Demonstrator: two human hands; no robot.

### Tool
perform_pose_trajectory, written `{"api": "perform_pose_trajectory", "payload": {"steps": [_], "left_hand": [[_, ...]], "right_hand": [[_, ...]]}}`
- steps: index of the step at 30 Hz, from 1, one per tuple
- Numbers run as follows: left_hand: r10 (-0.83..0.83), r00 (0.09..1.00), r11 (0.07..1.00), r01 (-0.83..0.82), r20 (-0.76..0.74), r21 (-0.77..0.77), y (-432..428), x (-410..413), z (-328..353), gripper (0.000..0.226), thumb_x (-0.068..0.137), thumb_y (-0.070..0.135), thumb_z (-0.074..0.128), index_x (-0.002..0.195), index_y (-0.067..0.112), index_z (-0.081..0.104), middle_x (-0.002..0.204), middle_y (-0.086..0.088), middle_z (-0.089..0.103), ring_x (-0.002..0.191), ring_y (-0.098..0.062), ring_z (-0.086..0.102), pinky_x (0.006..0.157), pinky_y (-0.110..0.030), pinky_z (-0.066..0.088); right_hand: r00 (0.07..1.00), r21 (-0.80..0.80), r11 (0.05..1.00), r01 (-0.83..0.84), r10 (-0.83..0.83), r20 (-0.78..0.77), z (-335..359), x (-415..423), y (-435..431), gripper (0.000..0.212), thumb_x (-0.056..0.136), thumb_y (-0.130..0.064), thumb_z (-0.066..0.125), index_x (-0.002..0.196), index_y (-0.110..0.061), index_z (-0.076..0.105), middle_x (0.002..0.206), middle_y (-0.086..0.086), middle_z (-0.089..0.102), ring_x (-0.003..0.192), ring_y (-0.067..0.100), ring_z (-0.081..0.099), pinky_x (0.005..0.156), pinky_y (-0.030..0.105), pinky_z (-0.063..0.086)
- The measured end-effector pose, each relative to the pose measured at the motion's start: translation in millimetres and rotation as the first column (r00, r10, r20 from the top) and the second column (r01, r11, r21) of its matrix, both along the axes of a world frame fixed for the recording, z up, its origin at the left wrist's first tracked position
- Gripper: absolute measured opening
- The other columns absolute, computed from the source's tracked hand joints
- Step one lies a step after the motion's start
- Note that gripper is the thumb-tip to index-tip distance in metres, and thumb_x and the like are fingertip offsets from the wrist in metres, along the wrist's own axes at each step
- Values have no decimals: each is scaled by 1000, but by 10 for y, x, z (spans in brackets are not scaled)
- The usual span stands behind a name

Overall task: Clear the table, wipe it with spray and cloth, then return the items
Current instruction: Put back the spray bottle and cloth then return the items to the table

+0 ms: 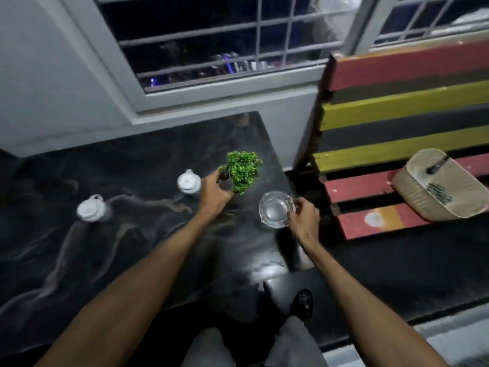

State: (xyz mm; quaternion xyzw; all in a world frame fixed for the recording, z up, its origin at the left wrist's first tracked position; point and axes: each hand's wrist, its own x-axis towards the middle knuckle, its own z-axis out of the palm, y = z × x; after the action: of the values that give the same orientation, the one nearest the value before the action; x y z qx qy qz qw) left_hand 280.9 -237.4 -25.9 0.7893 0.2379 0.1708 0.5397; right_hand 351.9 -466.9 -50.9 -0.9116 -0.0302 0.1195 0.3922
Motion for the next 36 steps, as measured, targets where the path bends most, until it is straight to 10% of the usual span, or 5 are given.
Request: {"api": "perform_pose_trajectory", "payload": {"steps": [12,15,22,27,36], "left_hand": [[96,994,995,-98,-46,-36,2477,-1263,9,55,68,-3,90,116,12,67,105,5,73,88,15,67,85,-9,53],[94,991,990,-102,-91,-93,2868,-1340,-296,56,68,-5,90,116,13,66,97,21,76,93,10,69,87,-12,53],[95,985,980,-118,-148,-161,3289,-1083,-753,58,65,-7,91,115,10,66,111,-5,73,104,-17,69,97,-32,56],[84,987,990,-99,-139,-103,3347,-776,-882,59,63,1,94,117,7,70,117,-3,73,106,-11,67,86,-8,50],[120,969,980,-151,-216,-130,3279,-614,-934,62,62,0,94,119,3,68,111,-2,71,102,-13,65,77,-5,50]], "right_hand": [[959,50,965,-258,262,-111,10,-1695,2238,19,77,0,59,85,-14,69,74,-4,64,68,16,57,61,22,33],[947,28,955,-296,297,-124,-76,-1855,2616,22,75,3,57,86,-11,70,75,-3,65,69,15,55,59,19,29],[927,-60,933,-356,343,-154,-402,-1881,2973,27,68,-4,49,87,-18,63,86,2,70,82,24,64,70,34,50],[930,-86,929,-360,350,-111,-444,-1811,3028,24,71,-1,53,85,-18,61,84,4,70,79,26,62,66,32,43],[924,-115,918,-380,371,-93,-434,-1793,2983,25,71,-2,57,89,-19,61,85,-1,67,78,21,60,67,30,42]]}}
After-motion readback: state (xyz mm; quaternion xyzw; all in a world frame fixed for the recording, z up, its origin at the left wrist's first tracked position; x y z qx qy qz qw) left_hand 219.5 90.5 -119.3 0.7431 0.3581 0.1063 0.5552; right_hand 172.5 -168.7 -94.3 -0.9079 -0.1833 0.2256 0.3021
